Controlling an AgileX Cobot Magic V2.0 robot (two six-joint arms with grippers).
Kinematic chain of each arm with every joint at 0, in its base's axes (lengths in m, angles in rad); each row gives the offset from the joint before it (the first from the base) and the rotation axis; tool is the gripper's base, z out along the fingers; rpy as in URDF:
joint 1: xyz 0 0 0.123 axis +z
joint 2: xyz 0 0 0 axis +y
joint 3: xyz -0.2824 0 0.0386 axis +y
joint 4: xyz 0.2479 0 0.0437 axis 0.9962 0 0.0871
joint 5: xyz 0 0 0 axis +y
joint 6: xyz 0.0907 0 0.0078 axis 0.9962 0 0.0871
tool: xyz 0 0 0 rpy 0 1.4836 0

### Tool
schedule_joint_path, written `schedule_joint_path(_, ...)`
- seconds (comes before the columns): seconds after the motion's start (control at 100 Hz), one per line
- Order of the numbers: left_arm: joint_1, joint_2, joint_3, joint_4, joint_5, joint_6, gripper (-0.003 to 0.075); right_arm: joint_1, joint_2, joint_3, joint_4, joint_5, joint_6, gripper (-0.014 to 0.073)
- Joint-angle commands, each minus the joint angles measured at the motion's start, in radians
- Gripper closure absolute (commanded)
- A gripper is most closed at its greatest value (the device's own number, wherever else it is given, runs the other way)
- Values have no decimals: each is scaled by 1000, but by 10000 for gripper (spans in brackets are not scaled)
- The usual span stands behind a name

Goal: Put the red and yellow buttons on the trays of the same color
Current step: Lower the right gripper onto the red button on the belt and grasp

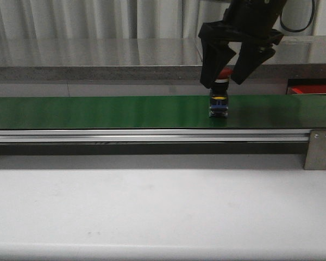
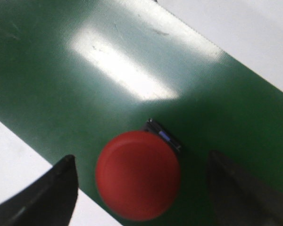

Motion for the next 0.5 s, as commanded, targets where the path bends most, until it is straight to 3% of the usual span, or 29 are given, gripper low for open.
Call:
schedule_joint_path(0.0,-8,-4,-27,-18,-60,-2,741,2,-45,-34,21,-46,-15,130)
schedule_joint_path(0.08,-8,-4,-27,-18,-60,-2,741,2,-45,-34,21,-60,-15,274)
schedule_joint_path(0.19,-8,-4,-27,-18,-60,-2,741,2,-45,-34,21,-80,-15,405)
schedule_joint_path(0.31,-8,-4,-27,-18,-60,-2,741,-4,-54,-34,20,-82,-15,462)
schedule_joint_path(0.49,-8,-4,-27,-18,-60,-2,741,-67,-98,-34,20,-86,15,462)
